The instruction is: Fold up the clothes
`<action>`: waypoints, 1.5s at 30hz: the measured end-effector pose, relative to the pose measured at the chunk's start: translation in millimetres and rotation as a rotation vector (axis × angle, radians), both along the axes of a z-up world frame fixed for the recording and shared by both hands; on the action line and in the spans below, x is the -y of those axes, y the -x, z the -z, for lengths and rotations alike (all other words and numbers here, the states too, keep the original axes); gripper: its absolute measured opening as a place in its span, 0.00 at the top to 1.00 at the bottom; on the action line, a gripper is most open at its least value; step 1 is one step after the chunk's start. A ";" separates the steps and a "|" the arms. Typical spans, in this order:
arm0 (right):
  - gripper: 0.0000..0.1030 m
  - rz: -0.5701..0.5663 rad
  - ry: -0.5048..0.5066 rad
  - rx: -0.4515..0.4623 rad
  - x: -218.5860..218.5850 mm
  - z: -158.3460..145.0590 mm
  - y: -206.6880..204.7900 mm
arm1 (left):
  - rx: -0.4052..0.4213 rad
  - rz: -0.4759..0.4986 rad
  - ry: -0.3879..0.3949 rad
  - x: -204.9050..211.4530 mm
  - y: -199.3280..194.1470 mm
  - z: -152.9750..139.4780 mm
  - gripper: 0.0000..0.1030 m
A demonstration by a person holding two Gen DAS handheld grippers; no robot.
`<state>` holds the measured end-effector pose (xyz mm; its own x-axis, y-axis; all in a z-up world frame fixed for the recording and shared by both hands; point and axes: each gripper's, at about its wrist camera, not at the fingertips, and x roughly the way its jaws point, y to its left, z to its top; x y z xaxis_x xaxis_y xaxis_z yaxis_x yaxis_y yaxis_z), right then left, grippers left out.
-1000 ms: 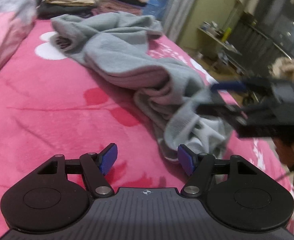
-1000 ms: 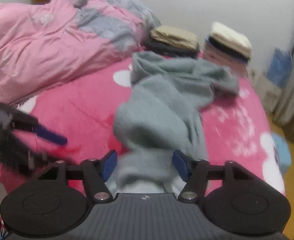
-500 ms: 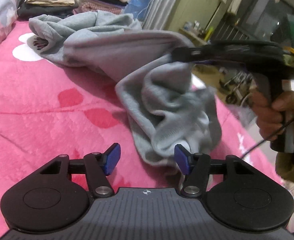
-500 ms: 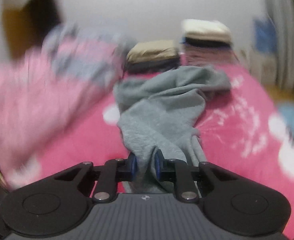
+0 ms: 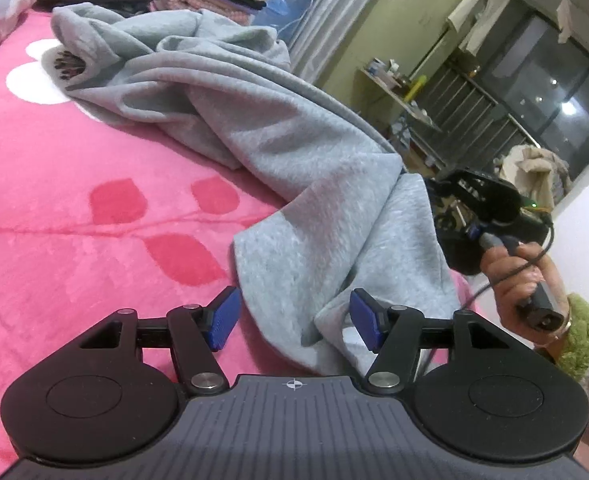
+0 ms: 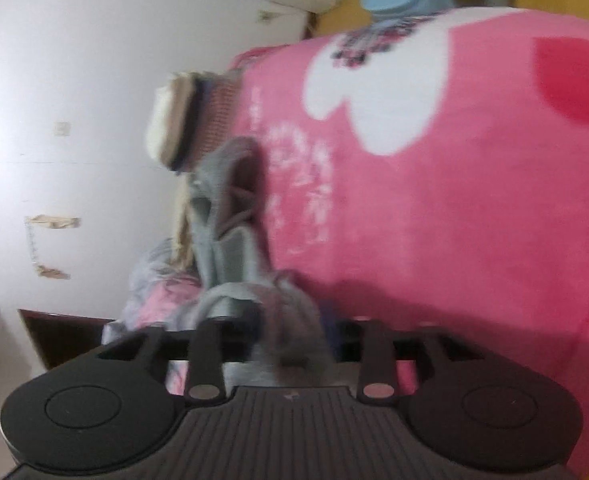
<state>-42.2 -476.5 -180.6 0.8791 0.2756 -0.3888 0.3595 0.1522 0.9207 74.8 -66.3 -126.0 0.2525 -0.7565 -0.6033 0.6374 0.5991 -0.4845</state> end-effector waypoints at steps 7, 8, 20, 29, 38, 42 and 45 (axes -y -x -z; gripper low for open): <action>0.27 -0.231 0.257 0.016 -22.7 -50.4 4.5 | 0.083 0.004 -0.001 15.9 -14.3 -7.5 0.39; 0.25 -0.275 0.304 0.013 -28.3 -57.7 3.9 | 0.094 0.016 -0.001 20.7 -16.2 -7.9 0.38; 0.46 -0.499 0.580 -0.083 -78.6 -51.1 -12.2 | 0.137 0.100 -0.021 69.2 -28.1 -0.4 0.73; 0.92 -0.385 0.549 -0.007 -69.5 -65.6 26.9 | 0.080 -0.042 0.019 37.1 -24.2 -11.7 0.98; 0.93 -0.211 0.474 0.111 -53.1 -121.1 107.3 | 0.122 -0.191 0.096 -77.1 22.7 -89.5 0.98; 0.93 -0.166 0.452 0.141 -58.8 -133.5 147.1 | 0.162 -0.302 0.101 -140.1 54.6 -121.7 0.98; 0.93 -0.145 0.423 0.145 -64.1 -135.3 173.9 | 0.186 -0.391 0.063 -181.8 78.7 -137.3 0.98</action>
